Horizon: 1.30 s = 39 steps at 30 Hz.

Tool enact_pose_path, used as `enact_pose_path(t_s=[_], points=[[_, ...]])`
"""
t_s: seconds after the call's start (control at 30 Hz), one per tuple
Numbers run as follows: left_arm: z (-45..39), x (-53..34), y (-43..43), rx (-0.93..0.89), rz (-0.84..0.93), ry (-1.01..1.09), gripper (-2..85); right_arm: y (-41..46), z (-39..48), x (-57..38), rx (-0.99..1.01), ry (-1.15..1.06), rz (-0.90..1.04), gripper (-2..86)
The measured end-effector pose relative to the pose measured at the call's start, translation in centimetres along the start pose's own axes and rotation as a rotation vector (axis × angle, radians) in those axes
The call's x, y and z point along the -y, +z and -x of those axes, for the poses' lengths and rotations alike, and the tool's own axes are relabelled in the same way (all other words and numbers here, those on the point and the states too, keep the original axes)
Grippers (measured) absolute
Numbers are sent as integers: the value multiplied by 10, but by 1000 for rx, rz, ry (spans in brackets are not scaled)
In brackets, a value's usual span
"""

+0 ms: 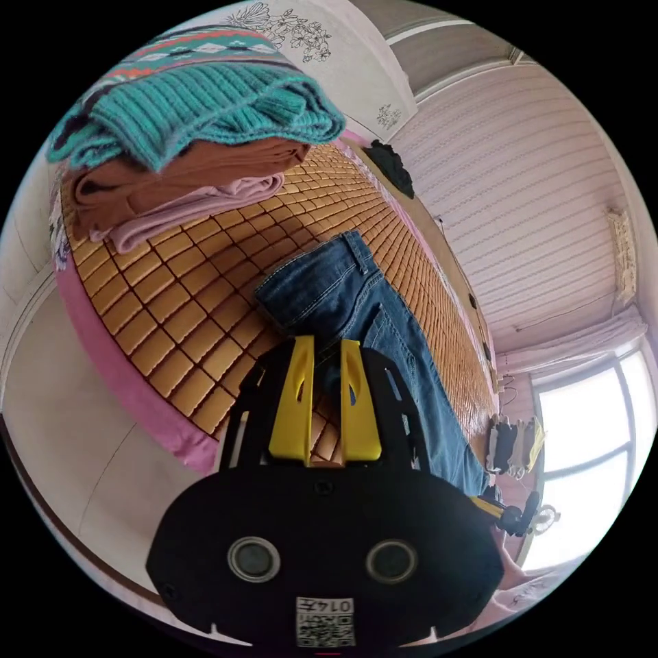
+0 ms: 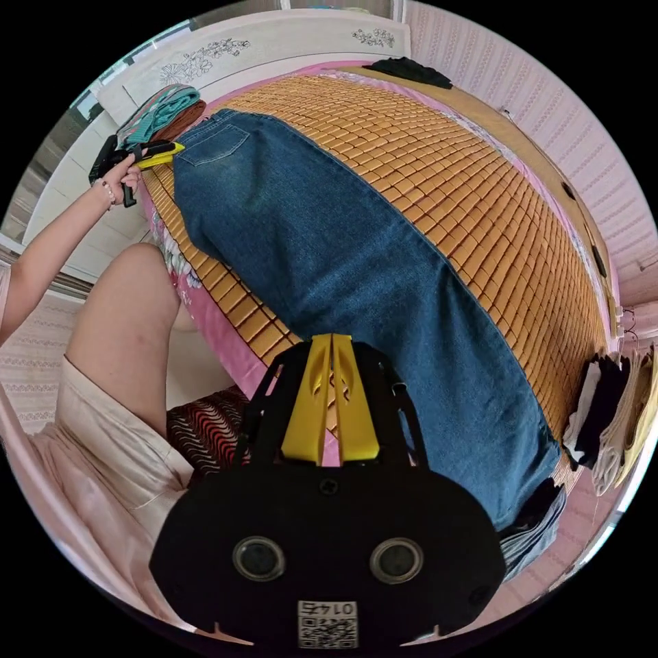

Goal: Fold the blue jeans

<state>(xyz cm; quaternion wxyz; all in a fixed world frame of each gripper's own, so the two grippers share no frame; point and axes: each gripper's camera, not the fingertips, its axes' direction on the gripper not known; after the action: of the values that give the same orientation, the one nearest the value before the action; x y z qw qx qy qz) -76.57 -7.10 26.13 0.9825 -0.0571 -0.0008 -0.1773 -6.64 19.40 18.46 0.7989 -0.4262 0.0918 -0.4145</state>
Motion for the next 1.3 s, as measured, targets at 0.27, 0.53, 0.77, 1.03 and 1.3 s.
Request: enact_pose_path(t_s=[0.27, 0.53, 0.77, 1.03, 1.3], points=[[-4, 3, 5, 192, 3, -6, 66, 24, -26, -26, -45, 173, 83, -4], [-136, -63, -51, 59, -32, 558, -5, 3, -23, -10, 0, 125, 79, -4], [-268, -179, 56, -132, 243, 842, -10, -2, 11, 104, 52, -127, 22, -5], [-344, -216, 145, 49, 234, 956, -10, 25, 33, 224, -55, -306, 141, -5], [-354, -228, 181, -20, 290, 928, -10, 49, 30, 287, -2, -377, 371, -6]])
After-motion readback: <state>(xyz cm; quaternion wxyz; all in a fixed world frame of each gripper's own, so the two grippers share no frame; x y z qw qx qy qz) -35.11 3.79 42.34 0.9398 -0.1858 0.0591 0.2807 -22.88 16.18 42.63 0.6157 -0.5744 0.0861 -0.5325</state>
